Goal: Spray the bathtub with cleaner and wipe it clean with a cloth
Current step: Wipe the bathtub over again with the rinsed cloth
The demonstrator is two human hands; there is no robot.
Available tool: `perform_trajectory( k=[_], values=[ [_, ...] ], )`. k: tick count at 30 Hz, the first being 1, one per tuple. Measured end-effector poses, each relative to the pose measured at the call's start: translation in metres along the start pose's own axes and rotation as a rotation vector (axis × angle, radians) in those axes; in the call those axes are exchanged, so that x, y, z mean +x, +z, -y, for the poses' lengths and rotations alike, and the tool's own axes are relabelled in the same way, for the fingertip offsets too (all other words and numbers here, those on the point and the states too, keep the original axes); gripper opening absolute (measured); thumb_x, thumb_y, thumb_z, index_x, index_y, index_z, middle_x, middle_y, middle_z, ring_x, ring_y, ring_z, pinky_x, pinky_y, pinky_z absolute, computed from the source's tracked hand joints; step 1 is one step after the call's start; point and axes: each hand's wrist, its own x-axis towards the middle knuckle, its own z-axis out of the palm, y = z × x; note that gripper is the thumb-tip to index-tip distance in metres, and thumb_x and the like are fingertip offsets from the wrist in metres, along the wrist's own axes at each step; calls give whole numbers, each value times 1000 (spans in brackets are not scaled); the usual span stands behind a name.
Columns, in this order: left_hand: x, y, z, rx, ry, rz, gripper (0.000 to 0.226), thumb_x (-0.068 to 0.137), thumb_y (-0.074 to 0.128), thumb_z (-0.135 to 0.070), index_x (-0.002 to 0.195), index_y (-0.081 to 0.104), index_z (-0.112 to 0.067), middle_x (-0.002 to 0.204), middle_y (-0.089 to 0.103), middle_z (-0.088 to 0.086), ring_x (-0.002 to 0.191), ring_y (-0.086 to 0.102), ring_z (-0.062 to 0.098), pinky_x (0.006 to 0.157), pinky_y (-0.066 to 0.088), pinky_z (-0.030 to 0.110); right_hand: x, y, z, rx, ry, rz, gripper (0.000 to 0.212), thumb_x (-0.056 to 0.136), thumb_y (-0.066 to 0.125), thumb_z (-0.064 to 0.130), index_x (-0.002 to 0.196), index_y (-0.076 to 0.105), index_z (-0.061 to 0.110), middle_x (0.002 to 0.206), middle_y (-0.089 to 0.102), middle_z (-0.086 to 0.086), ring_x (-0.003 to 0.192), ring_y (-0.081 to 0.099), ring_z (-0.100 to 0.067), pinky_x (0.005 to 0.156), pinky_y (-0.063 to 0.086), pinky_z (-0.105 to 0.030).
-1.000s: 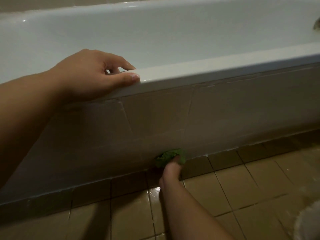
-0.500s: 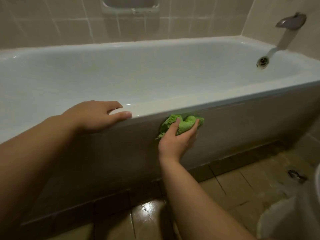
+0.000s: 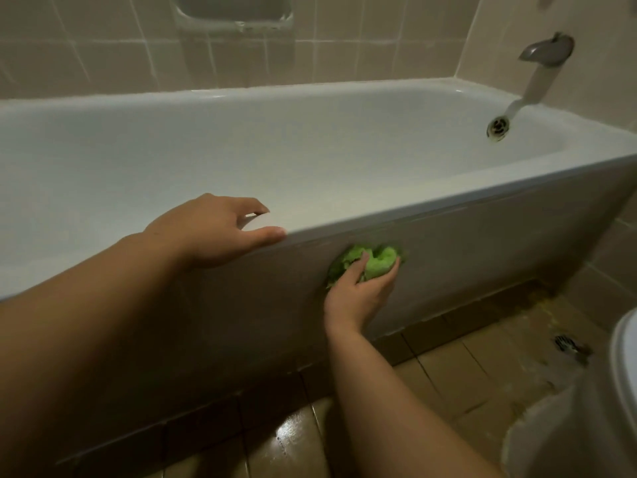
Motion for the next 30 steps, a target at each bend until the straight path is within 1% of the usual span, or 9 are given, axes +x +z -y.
perform_trajectory(
  k=[4,8,13,15,17,21,26,28,30],
  values=[
    [-2,2,-7,-5,57,-52,81,71,41,-88,140,55,-48,144,59,-11,117,56,15,92,42,34,-42,4,-19,-3,96,163,69,106,51,34,163,18,19,163,29,-8,148,30,-23,103,20,-14],
    [3,3,-7,-12,80,-47,83,72,41,-88,144,52,-50,149,54,-15,127,55,16,93,39,32,-14,13,-23,-35,-59,-22,64,104,56,32,160,30,13,159,38,-14,144,35,-31,103,17,-11],
    [4,2,-12,-5,57,-13,79,74,41,-86,146,47,-54,152,51,-16,134,51,18,98,38,32,-16,14,-58,45,420,8,61,110,42,30,162,18,10,158,36,-17,141,42,-35,97,32,-21],
    [3,2,-13,4,56,-4,77,75,40,-86,146,45,-56,153,50,-17,135,50,19,97,38,33,-41,18,-60,25,409,85,63,109,43,32,162,15,13,158,35,-16,140,43,-36,102,37,-28],
    [0,2,-13,10,54,-4,75,76,39,-86,146,43,-59,153,49,-18,136,50,19,97,37,32,-40,23,-58,26,289,68,65,107,46,35,162,18,17,158,35,-15,140,42,-35,111,38,-40],
    [1,2,-14,44,65,-6,77,76,35,-85,148,40,-59,154,49,-15,133,52,21,93,36,33,13,23,-74,-17,307,-88,65,106,43,49,161,23,20,159,35,-11,142,38,-32,109,34,-37],
    [0,3,-16,23,63,-21,74,76,38,-83,146,44,-58,151,52,-16,116,54,15,89,36,33,-36,25,-97,50,405,44,91,85,30,79,161,17,30,156,40,-10,140,45,-34,115,39,-50],
    [-1,3,-17,18,67,-29,73,77,38,-81,146,44,-58,151,53,-14,107,48,10,88,36,33,-31,28,-91,89,381,21,85,90,32,76,161,18,30,155,40,-8,140,44,-32,115,35,-40],
    [0,3,-17,17,69,-41,72,77,39,-80,145,45,-58,151,53,-14,110,50,12,89,36,33,-3,25,-94,82,369,-95,65,105,42,51,161,24,22,156,39,-11,140,42,-32,105,31,-24]
  ],
)
